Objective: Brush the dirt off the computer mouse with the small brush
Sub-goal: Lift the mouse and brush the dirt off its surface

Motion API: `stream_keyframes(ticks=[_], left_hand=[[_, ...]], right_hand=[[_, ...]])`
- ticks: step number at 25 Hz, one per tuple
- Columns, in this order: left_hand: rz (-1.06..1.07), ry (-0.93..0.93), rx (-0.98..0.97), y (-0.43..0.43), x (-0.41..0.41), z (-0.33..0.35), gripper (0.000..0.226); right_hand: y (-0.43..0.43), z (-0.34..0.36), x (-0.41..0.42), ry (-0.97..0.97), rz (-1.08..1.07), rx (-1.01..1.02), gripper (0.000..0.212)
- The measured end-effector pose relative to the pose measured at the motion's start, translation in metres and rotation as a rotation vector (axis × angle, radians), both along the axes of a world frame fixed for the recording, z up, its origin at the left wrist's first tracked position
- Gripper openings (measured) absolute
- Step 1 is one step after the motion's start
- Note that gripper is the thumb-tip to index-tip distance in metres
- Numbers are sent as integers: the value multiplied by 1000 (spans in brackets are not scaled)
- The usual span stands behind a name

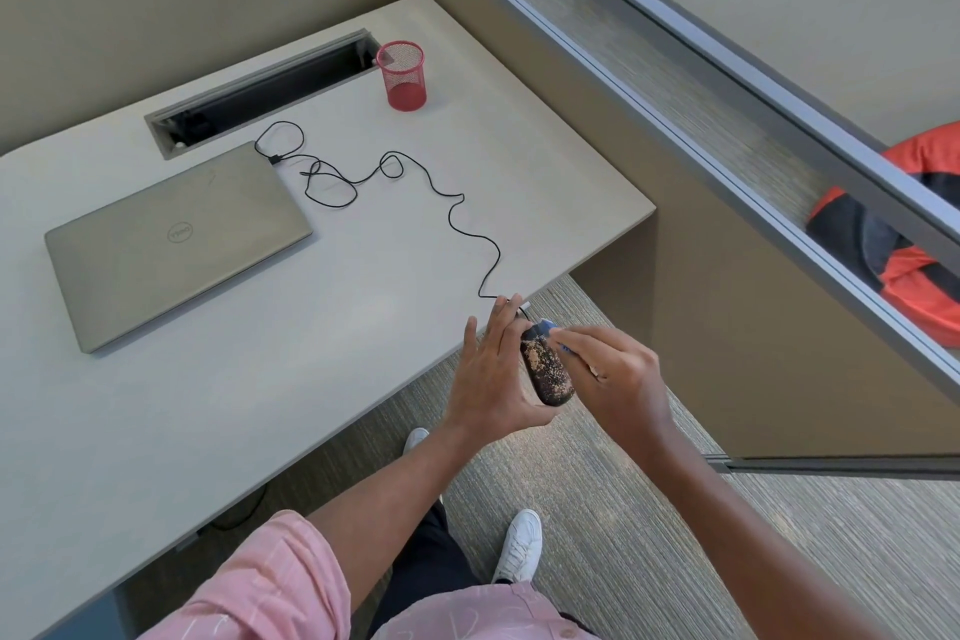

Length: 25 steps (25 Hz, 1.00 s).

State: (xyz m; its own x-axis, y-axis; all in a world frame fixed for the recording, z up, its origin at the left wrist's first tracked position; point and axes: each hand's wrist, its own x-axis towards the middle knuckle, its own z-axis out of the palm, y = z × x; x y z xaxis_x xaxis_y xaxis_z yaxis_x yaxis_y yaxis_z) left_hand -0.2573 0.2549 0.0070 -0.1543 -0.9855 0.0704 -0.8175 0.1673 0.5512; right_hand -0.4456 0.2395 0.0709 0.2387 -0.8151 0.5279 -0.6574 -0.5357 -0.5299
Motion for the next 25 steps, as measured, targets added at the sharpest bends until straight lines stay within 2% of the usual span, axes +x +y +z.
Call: stream_keyframes(ticks=[5, 11, 16, 22, 25], left_hand=[[-10, -1, 21, -3, -2, 1, 110], [-14, -9, 43, -2, -2, 0, 114], [-9, 12, 19, -1, -3, -1, 116], [-13, 14, 23, -4, -4, -6, 114], [-15, 14, 19, -4, -4, -6, 113]], right_hand=[[6, -4, 6, 24, 34, 5, 18], [13, -5, 7, -3, 55, 0, 11], [0, -4, 4, -6, -5, -5, 15], [13, -10, 11, 39, 57, 13, 12], [18, -12, 13, -12, 51, 47, 15]])
